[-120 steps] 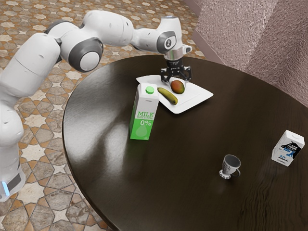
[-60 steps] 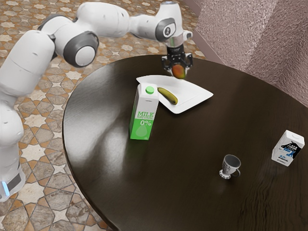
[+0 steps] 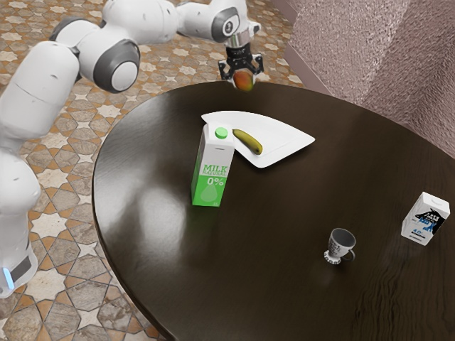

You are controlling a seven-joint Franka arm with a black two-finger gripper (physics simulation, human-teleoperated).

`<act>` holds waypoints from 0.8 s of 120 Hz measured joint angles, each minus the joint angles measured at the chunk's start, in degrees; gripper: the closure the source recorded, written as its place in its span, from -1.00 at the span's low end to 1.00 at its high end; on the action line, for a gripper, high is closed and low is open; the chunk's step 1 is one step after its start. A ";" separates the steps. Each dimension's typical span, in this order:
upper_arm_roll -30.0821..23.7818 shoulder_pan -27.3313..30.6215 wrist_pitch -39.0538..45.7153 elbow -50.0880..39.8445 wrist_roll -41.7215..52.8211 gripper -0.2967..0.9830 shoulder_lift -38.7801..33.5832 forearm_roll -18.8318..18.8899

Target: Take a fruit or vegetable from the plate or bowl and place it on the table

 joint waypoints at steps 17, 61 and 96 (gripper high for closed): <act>0.22 1.96 0.01 1.04 0.39 -0.08 0.68 0.03; 0.29 2.85 0.08 1.04 1.72 -0.45 0.69 -0.62; -0.64 -12.42 -11.81 -21.58 -21.69 -0.53 -31.42 2.00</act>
